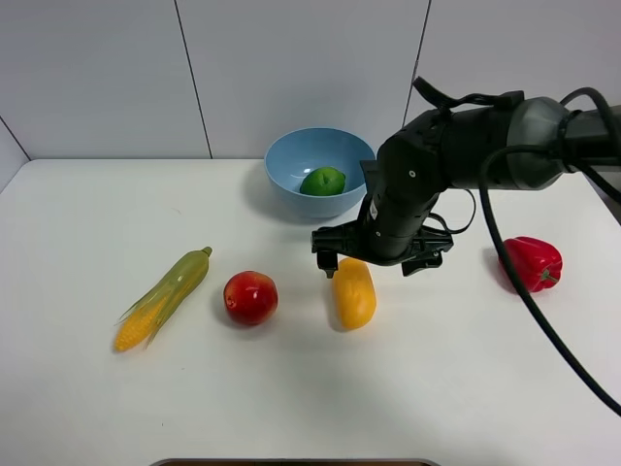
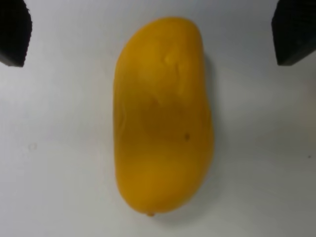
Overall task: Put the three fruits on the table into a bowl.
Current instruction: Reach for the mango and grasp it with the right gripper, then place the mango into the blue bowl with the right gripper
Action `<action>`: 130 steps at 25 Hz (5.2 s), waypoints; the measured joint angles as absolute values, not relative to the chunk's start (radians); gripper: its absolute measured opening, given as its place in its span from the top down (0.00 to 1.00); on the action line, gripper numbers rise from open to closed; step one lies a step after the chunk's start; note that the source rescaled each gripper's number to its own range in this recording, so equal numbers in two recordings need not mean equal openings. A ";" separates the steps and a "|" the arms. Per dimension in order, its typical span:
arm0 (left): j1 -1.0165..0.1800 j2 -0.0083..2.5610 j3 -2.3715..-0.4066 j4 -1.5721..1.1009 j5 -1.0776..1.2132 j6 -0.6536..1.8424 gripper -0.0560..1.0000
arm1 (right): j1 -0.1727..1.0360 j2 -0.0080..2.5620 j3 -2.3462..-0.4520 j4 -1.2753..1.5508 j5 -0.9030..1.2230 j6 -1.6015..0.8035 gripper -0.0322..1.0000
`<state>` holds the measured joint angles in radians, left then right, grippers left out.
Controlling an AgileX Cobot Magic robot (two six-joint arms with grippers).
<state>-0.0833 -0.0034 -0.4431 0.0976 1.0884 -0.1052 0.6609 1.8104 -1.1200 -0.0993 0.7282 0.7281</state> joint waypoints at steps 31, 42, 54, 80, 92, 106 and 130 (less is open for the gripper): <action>-0.083 -0.003 -0.443 0.098 1.088 -0.105 0.22 | 0.640 2.006 -1.120 -0.104 0.578 0.728 0.01; -0.083 -0.003 -0.443 0.098 1.088 -0.105 0.22 | 0.633 2.006 -1.120 -0.106 0.579 0.728 0.10; -0.083 -0.003 -0.443 0.098 1.088 -0.105 0.22 | 0.633 2.006 -1.120 -0.106 0.579 0.728 0.97; -0.083 -0.003 -0.443 0.098 1.088 -0.105 0.22 | 0.600 1.565 -1.120 -0.269 0.457 0.728 0.97; -0.083 -0.003 -0.443 0.098 1.088 -0.105 0.22 | 0.446 1.699 -1.211 -0.286 0.161 0.611 0.97; -0.083 -0.003 -0.443 0.098 1.088 -0.105 0.22 | 0.446 2.092 -1.581 -0.088 0.153 0.289 0.97; -0.083 -0.003 -0.443 0.098 1.088 -0.105 0.22 | 0.463 2.249 -1.639 -0.012 0.146 0.220 0.29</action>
<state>-0.0833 -0.0034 -0.4431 0.0976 1.0884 -0.1051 0.4635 2.2486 -1.6394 -0.0122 0.1460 0.2195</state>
